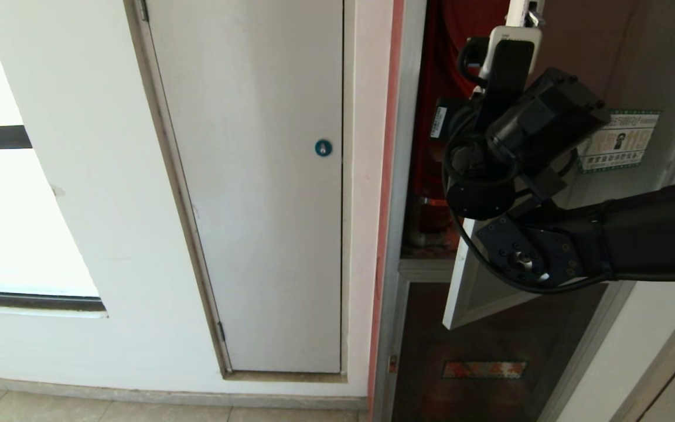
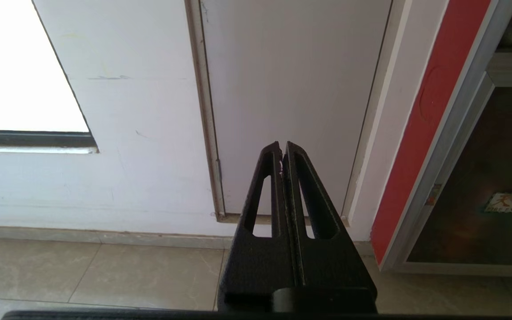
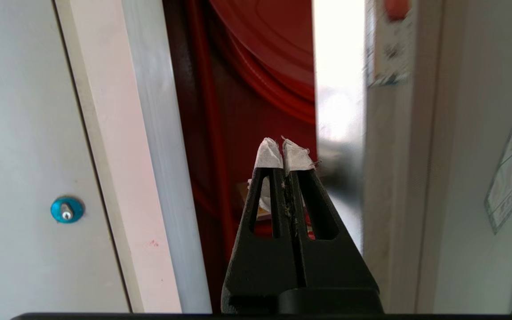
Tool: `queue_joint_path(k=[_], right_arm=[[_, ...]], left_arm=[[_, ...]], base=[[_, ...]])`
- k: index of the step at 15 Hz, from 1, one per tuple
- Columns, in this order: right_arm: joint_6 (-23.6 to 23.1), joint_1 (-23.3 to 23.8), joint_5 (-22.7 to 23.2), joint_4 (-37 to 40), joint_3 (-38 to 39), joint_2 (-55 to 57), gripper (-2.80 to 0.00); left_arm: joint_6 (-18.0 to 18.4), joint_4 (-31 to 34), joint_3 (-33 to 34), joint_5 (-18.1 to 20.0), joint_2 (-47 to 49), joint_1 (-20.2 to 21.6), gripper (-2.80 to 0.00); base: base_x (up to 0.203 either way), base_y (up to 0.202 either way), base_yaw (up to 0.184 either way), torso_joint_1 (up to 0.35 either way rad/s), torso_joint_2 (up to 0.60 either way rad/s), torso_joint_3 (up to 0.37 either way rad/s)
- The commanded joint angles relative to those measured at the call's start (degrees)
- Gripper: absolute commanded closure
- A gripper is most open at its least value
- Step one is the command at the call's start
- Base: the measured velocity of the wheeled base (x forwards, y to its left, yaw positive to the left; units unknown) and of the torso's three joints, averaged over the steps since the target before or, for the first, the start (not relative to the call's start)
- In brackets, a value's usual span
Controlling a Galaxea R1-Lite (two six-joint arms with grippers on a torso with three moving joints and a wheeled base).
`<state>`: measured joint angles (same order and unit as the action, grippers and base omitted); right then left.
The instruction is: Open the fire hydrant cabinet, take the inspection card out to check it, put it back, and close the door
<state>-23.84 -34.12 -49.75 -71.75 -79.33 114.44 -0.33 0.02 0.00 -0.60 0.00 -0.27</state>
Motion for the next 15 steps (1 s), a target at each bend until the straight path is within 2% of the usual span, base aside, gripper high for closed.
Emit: queue_joint_path(k=[1, 10, 15], right_arm=[[-0.15, -0.01, -0.35, -0.41, 1.09, -1.78, 0.0], [-0.06, 0.37, -2.18, -1.37, 9.34, -8.58, 0.0], [-0.06, 0.29, -2.37, -1.29, 17.23, -16.51, 0.0]], left_arm=[[-0.02, -0.02, 0.0, -0.02, 0.01, 0.0, 0.0], [-0.02, -0.02, 0.0, -0.02, 0.09, 0.0, 0.0], [-0.02, -0.02, 0.0, -0.02, 0.04, 0.0, 0.0]], base=[[0.0, 0.0, 0.0, 0.0, 0.0, 0.0], [0.0, 0.0, 0.0, 0.0, 0.0, 0.0], [0.0, 0.0, 0.0, 0.0, 0.0, 0.0]])
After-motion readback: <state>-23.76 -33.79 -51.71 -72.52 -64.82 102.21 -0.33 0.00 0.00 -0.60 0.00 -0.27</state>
